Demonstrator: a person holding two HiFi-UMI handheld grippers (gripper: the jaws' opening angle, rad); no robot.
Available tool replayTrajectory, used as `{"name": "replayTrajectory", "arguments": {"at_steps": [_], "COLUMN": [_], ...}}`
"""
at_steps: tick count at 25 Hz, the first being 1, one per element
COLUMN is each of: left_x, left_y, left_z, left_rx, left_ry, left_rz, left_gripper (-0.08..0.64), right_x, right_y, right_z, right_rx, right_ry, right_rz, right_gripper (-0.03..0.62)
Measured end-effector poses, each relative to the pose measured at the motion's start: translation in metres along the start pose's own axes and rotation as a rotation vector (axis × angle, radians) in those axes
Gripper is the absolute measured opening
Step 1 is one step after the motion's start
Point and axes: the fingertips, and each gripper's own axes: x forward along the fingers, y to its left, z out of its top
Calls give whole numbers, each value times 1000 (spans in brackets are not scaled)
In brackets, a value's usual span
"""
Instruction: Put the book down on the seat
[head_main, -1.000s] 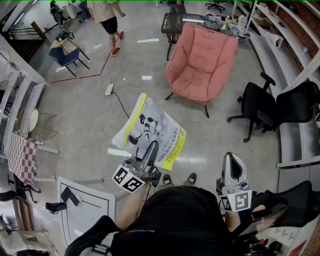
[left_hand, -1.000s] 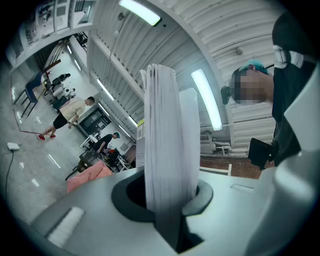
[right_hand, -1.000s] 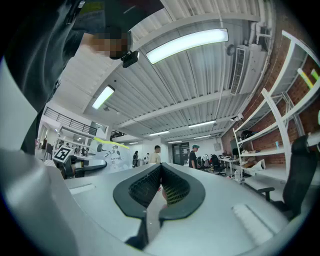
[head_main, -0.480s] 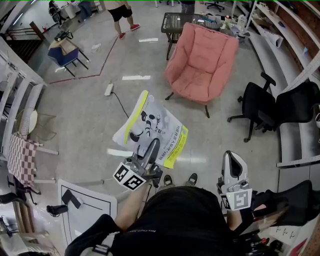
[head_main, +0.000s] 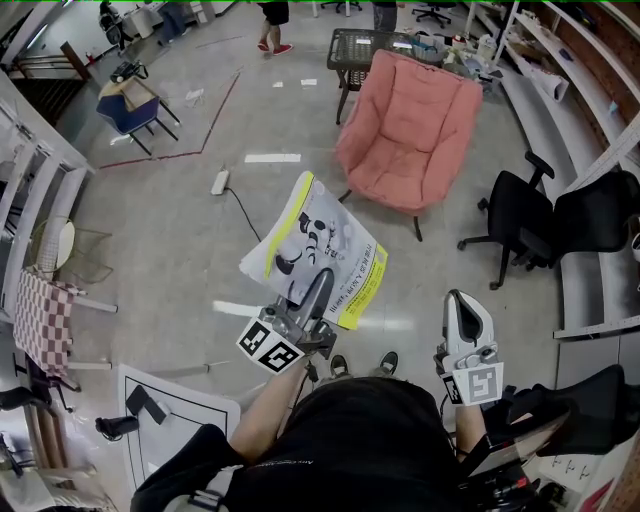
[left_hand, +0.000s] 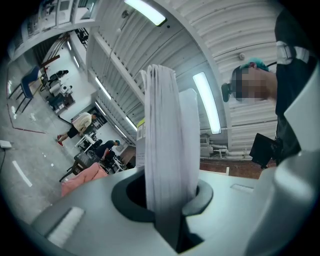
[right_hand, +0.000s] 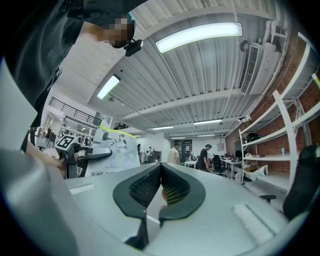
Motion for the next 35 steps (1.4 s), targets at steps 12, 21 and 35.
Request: {"name": "replayTrajectory", "arguments": {"at_steps": [12, 21, 35], "left_x": [12, 56, 112], "left_y": [14, 20, 33], "left_z": [2, -17, -38], "left_rx": [-13, 2, 12], "left_ry": [23, 27, 3], "left_rz": [-13, 23, 74], "left_gripper": [66, 66, 66], "right_x": [23, 44, 73], "right_y": [6, -47, -103], "right_z": [-11, -30, -49], "right_rx": [26, 53, 64], "right_ry": [23, 15, 15], "right_rz": [-12, 2, 52], "right_gripper": [12, 12, 12]}}
